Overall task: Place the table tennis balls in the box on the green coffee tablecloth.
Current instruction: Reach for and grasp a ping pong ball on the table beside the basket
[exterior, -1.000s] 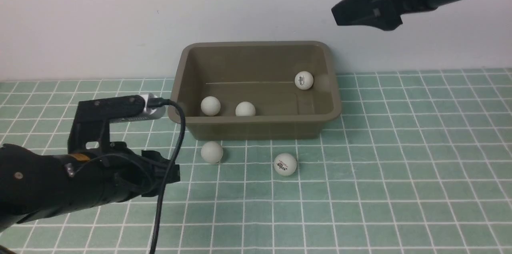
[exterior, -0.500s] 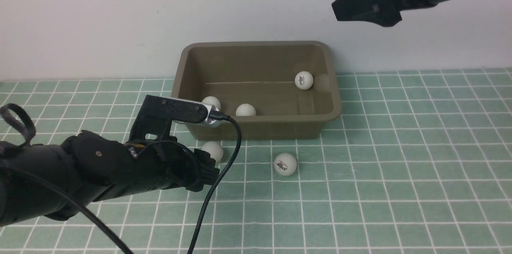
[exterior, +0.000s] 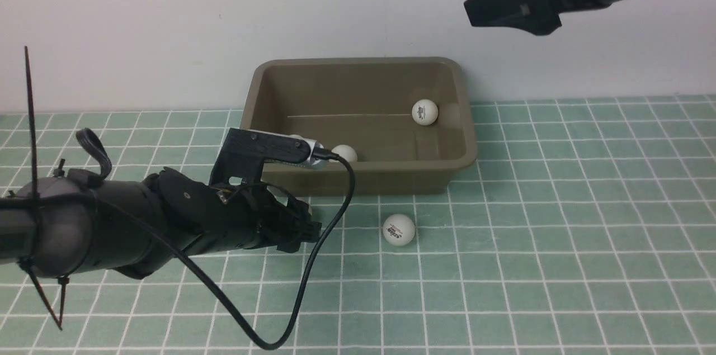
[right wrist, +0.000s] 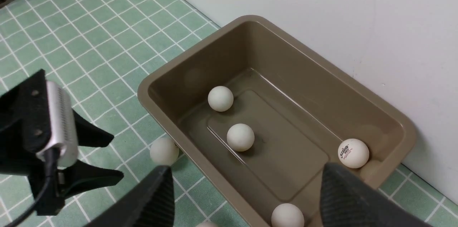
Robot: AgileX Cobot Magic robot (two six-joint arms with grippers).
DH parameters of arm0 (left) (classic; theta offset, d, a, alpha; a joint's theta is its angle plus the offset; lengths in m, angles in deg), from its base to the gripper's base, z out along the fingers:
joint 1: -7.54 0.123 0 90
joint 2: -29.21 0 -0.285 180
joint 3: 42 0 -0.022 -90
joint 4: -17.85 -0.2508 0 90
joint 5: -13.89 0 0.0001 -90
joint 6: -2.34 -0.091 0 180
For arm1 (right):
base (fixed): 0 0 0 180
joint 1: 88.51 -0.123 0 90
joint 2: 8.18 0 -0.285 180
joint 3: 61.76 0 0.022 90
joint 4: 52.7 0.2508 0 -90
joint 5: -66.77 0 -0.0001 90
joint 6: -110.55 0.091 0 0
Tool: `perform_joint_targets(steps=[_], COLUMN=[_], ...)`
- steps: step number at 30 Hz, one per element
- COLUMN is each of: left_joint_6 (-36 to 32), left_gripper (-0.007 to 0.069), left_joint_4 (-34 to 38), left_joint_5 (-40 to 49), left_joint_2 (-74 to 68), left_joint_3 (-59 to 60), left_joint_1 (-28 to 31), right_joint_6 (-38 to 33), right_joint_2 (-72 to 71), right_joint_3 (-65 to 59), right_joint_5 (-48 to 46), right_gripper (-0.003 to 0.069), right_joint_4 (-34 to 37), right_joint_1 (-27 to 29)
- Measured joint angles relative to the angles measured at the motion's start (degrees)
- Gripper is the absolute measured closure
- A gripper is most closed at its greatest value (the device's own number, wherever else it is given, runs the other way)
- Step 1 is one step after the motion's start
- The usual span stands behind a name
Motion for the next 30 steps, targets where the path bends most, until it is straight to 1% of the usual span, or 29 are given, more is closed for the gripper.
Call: perform_joint_targets(steps=[6, 13, 21, 22, 24, 26, 27, 30], left_joint_6=[0.0, -0.5, -0.81, -0.81, -0.81, -0.7, -0.71, -0.69], left_gripper=[0.0143, 0.0143, 0.015, 0.0159, 0.02, 0.0267, 0.0285, 0.0281], left_joint_4=[0.07, 0.09, 0.13, 0.13, 0.13, 0.19, 0.19, 0.19], left_joint_5=[-1.3, -1.43, 0.35, 0.35, 0.46, 0.53, 0.53, 1.85], left_joint_2=[-2.77, -7.81, -11.49, -11.82, -12.26, -12.3, -12.3, -11.58], left_joint_3=[-1.79, -6.55, -8.69, -8.69, -8.69, -8.69, -8.69, -8.69], left_joint_1=[-0.06, -0.06, -0.1, -0.1, -0.1, -0.1, -0.1, -0.1], right_joint_6=[0.0, -0.98, -1.26, -1.31, -1.31, -1.31, -1.37, -1.57], right_joint_2=[0.0, 0.0, 0.0, 0.0, 0.0, 0.0, 0.0, 0.0], right_joint_3=[0.0, 0.0, 0.0, 0.0, 0.0, 0.0, 0.0, 0.0], right_joint_5=[0.51, 0.68, 0.7, 0.7, 0.75, 0.82, 0.82, 0.82], right_gripper=[0.0165, 0.0165, 0.0165, 0.0165, 0.0165, 0.0165, 0.0165, 0.0165], right_joint_4=[0.0, 0.0, 0.0, 0.0, 0.0, 0.0, 0.0, 0.0], right_joint_1=[0.0, 0.0, 0.0, 0.0, 0.0, 0.0, 0.0, 0.0])
